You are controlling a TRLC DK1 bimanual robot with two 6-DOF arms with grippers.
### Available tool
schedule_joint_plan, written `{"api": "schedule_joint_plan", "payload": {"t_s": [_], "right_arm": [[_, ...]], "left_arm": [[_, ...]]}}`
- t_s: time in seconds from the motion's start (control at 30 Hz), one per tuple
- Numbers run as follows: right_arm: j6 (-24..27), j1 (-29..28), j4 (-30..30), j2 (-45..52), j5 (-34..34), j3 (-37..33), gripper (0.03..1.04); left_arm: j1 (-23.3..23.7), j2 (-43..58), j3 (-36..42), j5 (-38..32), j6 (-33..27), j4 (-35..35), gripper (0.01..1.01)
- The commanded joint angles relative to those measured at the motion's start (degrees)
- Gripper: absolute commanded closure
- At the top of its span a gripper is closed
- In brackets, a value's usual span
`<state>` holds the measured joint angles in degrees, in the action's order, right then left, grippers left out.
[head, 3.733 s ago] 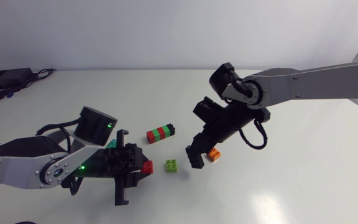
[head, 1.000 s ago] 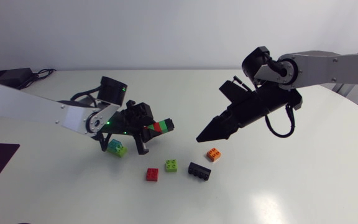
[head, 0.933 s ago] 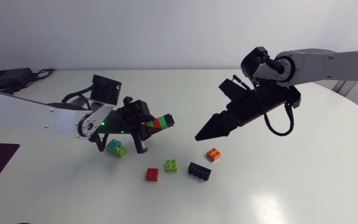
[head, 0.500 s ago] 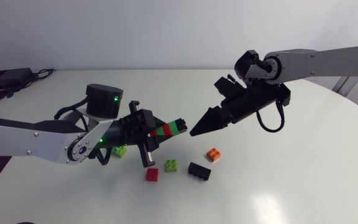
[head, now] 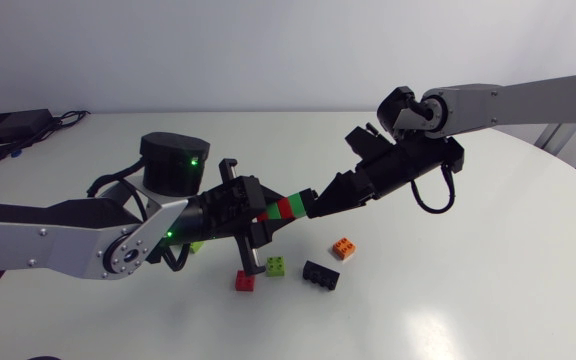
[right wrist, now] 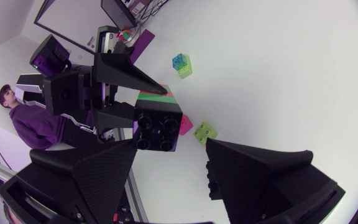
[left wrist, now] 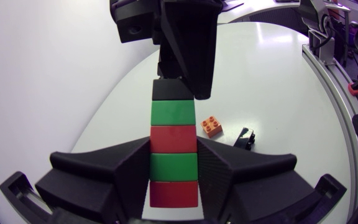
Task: Disassemble duplo
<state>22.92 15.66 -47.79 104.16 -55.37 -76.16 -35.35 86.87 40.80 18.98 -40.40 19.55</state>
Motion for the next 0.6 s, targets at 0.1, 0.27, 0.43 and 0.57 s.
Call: {"api": "schedule_joint_plan", "payload": {"t_s": [0.1, 0.27, 0.43, 0.57], "right_arm": [[-1.6, -0.7, -0.1, 1.0, -0.6, -1.5, 0.48], [-1.9, -0.1, -0.1, 0.3, -1.1, -1.4, 0.54], [-2.4, 0.3, -0.1, -0.1, -1.5, -1.4, 0.53], [-2.7, 0.5, -0.1, -0.2, -1.6, -1.4, 0.42]], "left_arm": [[-0.8, -1.5, -1.8, 0.3, 1.1, 0.7, 0.720], [-0.6, -1.5, -2.5, 0.3, 1.0, 0.8, 0.720], [-0.8, -1.4, -2.9, 0.2, 1.1, 1.5, 0.720], [-0.9, -1.0, -3.0, 0.2, 1.1, 1.8, 0.720]]}}
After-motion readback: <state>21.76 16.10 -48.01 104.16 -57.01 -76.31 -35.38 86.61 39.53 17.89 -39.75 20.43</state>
